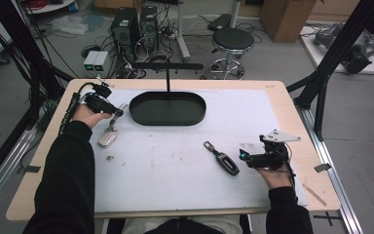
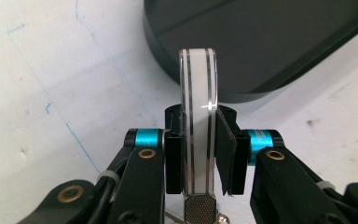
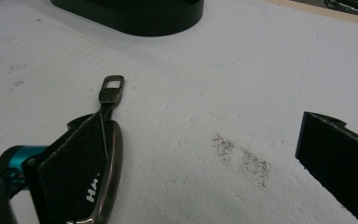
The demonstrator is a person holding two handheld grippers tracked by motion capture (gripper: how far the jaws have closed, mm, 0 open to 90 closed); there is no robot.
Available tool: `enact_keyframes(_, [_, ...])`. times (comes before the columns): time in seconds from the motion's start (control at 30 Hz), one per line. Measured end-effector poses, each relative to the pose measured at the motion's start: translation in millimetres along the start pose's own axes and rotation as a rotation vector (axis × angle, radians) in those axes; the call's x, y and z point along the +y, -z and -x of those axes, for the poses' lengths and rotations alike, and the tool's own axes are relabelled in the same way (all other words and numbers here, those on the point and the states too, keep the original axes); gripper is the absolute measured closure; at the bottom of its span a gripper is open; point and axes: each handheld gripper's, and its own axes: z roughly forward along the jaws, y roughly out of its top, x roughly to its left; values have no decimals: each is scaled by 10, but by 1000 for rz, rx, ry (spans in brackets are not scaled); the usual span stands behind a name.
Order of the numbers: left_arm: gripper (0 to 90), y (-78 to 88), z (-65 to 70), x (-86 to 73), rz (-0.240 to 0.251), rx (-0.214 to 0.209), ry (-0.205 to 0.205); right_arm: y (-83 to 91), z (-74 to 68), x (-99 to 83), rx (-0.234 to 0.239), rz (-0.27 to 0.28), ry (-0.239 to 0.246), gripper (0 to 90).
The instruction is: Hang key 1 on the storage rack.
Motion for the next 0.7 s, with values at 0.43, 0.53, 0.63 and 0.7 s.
enact_keyframes(0.43, [746,425,176,208,86,-46,-38,-12,6,7,7,-2,-3,10])
enact_keyframes(0.53, [747,487,234,265,93,-61,-47,-19,6,8,12,-3,0,10])
enact_keyframes(0.63, [749,548,320,330,120,-91,-69,-29,-7,9,14,-8,5,10])
enact_keyframes(0.7, [750,592,377,384,135,-97,-82,-41,-11,9,13,-14,11,10])
